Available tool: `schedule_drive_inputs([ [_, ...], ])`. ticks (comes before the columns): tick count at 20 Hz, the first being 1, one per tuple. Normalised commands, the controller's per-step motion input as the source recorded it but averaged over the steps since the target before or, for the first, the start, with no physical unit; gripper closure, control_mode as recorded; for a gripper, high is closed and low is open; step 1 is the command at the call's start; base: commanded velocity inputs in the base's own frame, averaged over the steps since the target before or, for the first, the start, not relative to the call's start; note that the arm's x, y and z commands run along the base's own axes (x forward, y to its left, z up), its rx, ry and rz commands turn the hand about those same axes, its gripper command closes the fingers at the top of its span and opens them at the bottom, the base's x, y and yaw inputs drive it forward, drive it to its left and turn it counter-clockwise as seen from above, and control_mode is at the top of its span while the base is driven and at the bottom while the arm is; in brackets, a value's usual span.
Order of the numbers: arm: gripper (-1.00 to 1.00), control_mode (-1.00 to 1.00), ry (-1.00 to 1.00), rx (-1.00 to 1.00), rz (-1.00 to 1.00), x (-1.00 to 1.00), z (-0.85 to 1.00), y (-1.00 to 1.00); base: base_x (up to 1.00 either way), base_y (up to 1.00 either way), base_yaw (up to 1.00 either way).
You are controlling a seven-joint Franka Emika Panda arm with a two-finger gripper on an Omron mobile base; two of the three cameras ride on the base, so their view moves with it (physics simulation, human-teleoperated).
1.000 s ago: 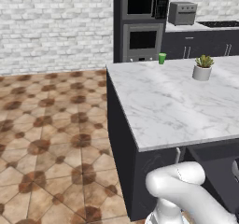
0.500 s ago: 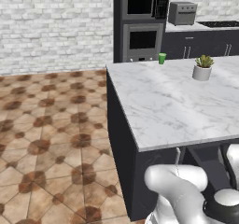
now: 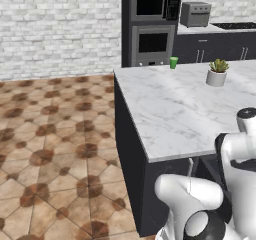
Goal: Pick up the straw from the right drawer and put it inside the smoothie cup.
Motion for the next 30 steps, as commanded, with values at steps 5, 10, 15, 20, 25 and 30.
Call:
schedule_drive_inputs([
  [5, 1.0, -1.0, 0.0, 0.0, -0.05, 0.28, 0.97, 0.83, 0.0, 0.0, 0.0],
  [10, 1.0, -1.0, -0.02, 0.0, -0.01, 0.14, 0.99, 0.59, 0.0, 0.0, 0.0],
  [15, 1.0, -1.0, 0.04, 0.0, 0.0, 0.31, 0.71, 0.23, 0.0, 0.0, 0.0],
  [20, 1.0, -1.0, 0.03, 0.03, 0.0, 0.08, 0.2, -0.07, 0.0, 0.0, 0.0],
  [25, 1.0, -1.0, 0.0, 0.0, 0.0, 0.0, 0.0, 0.0, 0.0, 0.0, 0.0],
  [30, 1.0, -1.0, -0.01, 0.03, 0.0, 0.0, 0.0, 0.06, 0.0, 0.0, 0.0],
])
